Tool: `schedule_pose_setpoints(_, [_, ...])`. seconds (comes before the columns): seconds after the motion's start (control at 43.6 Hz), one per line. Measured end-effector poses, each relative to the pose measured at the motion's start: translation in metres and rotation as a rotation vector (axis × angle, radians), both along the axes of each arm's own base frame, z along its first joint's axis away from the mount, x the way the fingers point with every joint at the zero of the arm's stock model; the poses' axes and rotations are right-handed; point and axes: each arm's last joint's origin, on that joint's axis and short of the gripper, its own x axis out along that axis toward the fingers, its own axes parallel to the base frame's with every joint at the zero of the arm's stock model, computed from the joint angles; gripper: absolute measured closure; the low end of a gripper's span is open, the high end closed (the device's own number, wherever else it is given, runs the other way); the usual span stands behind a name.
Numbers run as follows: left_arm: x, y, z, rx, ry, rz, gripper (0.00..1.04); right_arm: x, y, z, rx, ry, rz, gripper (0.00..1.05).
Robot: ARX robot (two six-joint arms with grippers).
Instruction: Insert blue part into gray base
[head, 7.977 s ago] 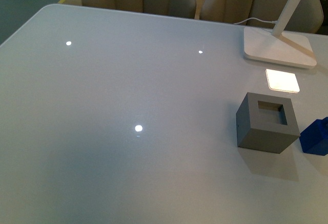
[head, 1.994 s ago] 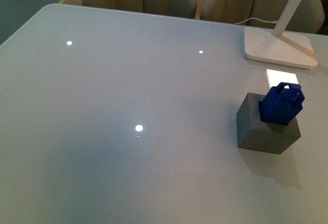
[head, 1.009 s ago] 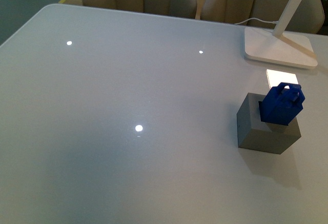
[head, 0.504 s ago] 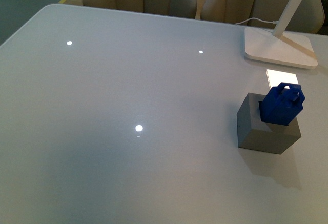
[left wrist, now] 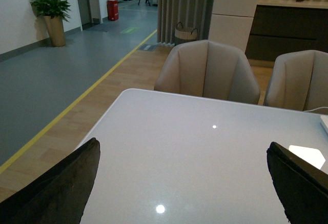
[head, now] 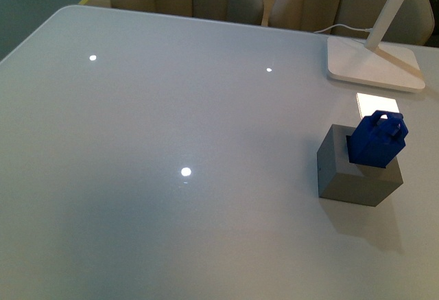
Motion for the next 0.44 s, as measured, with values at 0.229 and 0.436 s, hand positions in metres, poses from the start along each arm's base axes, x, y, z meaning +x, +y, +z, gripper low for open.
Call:
schedule_pose_setpoints(0.229, [0.0, 0.0, 0.0, 0.0, 0.0, 0.0, 0.07, 0.0, 0.0, 0.0, 0.0, 0.0, 0.0, 0.09])
schedule_pose_setpoints(0.436, [0.0, 0.0, 0.0, 0.0, 0.0, 0.0, 0.07, 0.0, 0.0, 0.0, 0.0, 0.0, 0.0, 0.09])
